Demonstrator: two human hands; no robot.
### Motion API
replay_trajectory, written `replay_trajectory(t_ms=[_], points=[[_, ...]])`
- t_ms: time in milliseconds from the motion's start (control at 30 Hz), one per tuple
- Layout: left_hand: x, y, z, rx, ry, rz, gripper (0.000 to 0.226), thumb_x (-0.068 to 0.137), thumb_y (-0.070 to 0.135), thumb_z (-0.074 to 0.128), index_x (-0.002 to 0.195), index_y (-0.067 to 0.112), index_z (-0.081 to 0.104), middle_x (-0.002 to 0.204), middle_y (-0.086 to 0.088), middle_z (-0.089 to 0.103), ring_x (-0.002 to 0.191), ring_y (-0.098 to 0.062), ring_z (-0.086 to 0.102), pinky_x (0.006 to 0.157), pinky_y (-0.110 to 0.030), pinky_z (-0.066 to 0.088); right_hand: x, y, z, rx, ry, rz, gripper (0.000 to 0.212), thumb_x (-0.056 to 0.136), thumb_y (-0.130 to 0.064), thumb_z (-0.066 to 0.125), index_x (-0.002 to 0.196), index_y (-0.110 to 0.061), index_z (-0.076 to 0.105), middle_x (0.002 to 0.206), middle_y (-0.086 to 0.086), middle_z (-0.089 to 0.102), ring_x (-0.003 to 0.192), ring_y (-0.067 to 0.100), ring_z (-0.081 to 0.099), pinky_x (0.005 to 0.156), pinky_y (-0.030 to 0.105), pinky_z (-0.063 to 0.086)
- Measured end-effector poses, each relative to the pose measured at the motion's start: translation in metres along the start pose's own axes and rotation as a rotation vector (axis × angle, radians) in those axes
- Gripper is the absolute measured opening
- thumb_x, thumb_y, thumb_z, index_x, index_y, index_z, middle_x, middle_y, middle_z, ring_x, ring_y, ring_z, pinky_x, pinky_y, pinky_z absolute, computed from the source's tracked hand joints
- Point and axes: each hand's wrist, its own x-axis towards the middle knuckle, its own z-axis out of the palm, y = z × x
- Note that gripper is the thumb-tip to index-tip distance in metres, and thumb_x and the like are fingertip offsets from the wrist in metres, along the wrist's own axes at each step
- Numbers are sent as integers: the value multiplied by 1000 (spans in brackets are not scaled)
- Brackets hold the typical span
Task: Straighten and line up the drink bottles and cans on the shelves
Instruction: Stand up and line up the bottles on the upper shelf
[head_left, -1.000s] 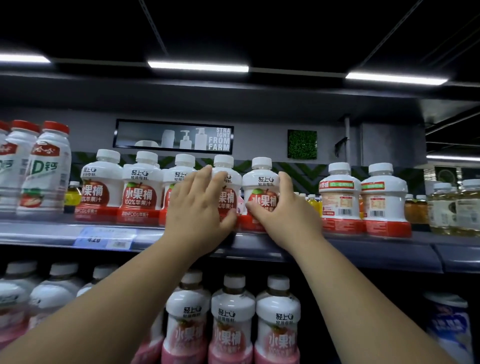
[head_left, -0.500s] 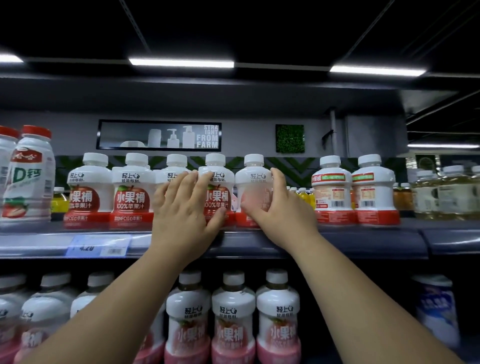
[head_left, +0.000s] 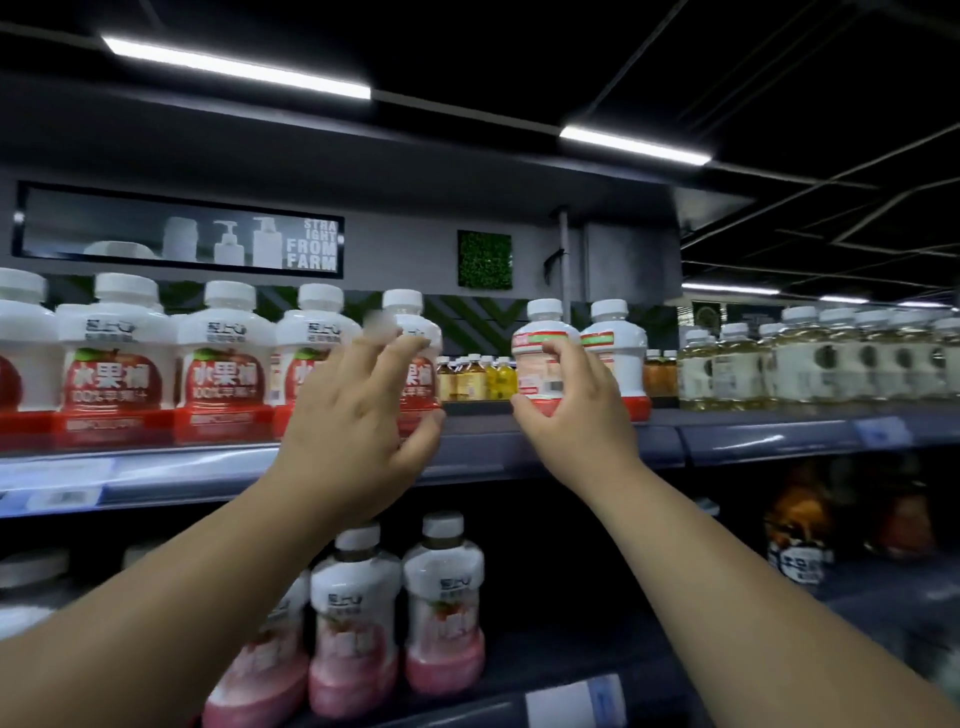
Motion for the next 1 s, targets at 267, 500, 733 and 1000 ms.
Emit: replay_trajectory(t_ms=[267,500,733,1000], points=[[40,75,55,-195,-43,-78,62,88,41,63,142,28,35,134,3,50,117,-17,49,88,-30,36,24,92,-40,-24,-7,78,63,83,-33,71,138,-21,42,132,1,47,120,22,44,97,33,37],[93,119,110,-192,-126,-497,90,78,64,63,146,27,17,138,-9,46,122,-33,51,93,-45,42,56,128,-34,10,-320,147,93,84,-59,59,153,-33,2,138,6,57,118,31,58,92,40,47],[93,118,125,-8,-148,-553,101,75,73,63,144,18,13,130,-13,59,112,-35,60,75,-39,37,53,134,-30,47,-294,183,104,66,-88,57,139,-27,15,137,4,56,117,31,59,87,41,48],[88,116,123,-13,-163,-589,106,73,78,57,150,26,6,143,-8,52,121,-35,57,91,-45,44,53,139,-34,76,-362,115,91,86,-58,55,152,-29,-1,139,4,54,118,31,56,86,41,42]])
